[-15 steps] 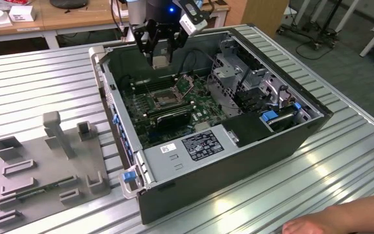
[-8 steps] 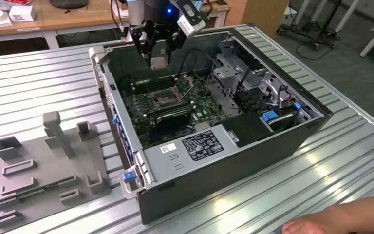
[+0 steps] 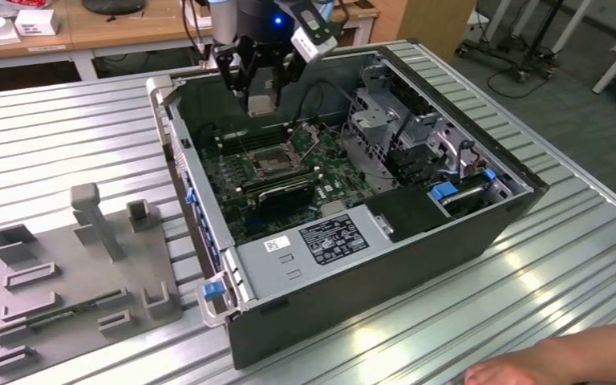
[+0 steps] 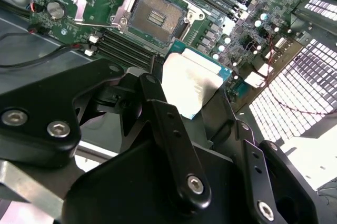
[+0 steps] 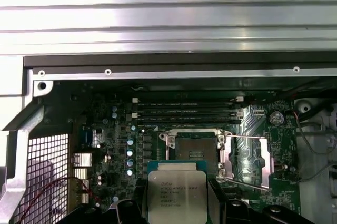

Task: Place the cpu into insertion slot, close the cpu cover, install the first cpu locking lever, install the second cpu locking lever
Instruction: 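Place the cpu into insertion slot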

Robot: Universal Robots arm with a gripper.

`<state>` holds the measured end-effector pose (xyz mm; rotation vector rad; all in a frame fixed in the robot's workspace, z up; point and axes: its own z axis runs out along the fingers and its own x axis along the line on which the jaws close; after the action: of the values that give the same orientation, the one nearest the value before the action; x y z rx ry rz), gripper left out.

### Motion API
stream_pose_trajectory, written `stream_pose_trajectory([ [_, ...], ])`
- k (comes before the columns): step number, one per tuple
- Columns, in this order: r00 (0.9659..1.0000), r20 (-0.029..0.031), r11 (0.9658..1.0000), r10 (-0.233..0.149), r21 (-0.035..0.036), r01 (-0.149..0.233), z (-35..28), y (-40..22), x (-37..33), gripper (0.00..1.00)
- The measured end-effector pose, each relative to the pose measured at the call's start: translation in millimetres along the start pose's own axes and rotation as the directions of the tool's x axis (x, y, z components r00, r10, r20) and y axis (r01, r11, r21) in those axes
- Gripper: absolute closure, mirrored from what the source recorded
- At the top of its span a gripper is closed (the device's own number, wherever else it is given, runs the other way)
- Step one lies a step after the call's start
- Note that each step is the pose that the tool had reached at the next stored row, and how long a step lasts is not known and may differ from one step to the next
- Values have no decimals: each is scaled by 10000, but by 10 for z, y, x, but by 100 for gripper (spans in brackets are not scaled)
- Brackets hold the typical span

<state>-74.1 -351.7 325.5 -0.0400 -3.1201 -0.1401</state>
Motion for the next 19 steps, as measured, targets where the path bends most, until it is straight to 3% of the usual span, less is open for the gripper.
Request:
stream_pose_trajectory([
  [11, 10000, 0, 10000, 0, 0, 0, 197, -17, -8, 46],
  [19, 10000, -1, 10000, 0, 1, 0, 210, -19, -8, 46],
])
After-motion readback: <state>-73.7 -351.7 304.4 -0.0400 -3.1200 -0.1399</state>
